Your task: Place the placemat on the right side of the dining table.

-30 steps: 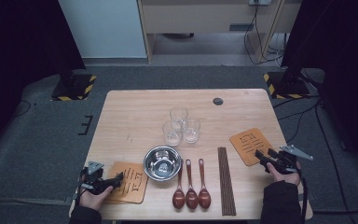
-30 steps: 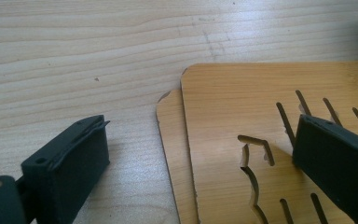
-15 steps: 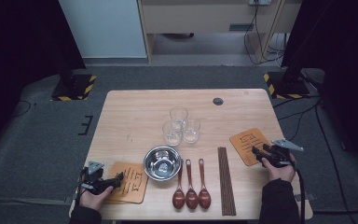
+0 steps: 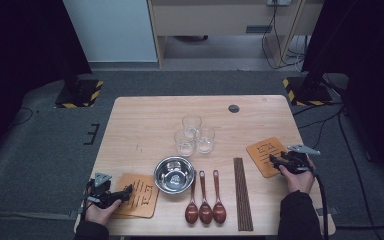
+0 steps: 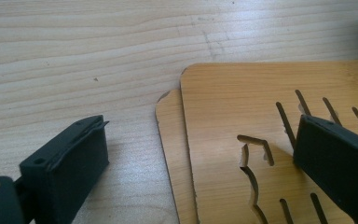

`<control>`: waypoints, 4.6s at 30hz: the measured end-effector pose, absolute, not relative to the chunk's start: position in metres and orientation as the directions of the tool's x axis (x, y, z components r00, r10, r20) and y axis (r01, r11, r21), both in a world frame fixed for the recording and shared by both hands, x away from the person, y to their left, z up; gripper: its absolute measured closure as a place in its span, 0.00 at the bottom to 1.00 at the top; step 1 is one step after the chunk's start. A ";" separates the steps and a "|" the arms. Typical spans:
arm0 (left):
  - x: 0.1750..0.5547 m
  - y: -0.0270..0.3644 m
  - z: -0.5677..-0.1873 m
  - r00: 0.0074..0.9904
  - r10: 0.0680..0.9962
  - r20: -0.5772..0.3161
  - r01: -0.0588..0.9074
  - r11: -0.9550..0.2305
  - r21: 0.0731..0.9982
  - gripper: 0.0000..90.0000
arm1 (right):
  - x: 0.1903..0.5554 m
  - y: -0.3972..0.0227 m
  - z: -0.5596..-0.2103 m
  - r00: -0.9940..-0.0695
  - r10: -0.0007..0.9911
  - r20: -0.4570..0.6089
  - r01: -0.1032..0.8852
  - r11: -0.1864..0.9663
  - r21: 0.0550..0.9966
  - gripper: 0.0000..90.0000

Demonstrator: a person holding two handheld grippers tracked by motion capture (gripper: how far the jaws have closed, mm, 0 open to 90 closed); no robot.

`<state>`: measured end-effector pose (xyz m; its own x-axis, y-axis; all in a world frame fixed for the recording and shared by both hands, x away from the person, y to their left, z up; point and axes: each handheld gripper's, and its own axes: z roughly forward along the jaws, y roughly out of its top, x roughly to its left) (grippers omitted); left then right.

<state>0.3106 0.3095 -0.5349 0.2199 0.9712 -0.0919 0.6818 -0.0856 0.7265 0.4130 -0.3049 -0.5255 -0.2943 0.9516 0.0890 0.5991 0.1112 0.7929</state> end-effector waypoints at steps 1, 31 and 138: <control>0.311 0.310 -0.535 0.220 0.971 -0.092 0.682 -0.086 0.726 0.02 | 0.414 -0.304 -0.527 -0.296 0.951 0.095 0.601 0.108 0.792 0.51; 0.311 0.309 -0.535 0.220 0.971 -0.092 0.682 -0.086 0.726 0.02 | 0.419 -0.288 -0.536 -0.287 0.958 -0.014 0.605 0.193 0.773 0.46; 0.311 0.309 -0.535 0.221 0.971 -0.092 0.683 -0.087 0.725 0.01 | 0.435 -0.246 -0.529 0.130 0.991 -0.022 0.619 -0.064 0.783 0.33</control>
<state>0.3114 0.3094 -0.5350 0.2214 0.9708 -0.0920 0.6829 -0.0870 0.7253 0.4346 -0.2455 -0.5291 0.1298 0.9913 -0.0220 0.6186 -0.0636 0.7831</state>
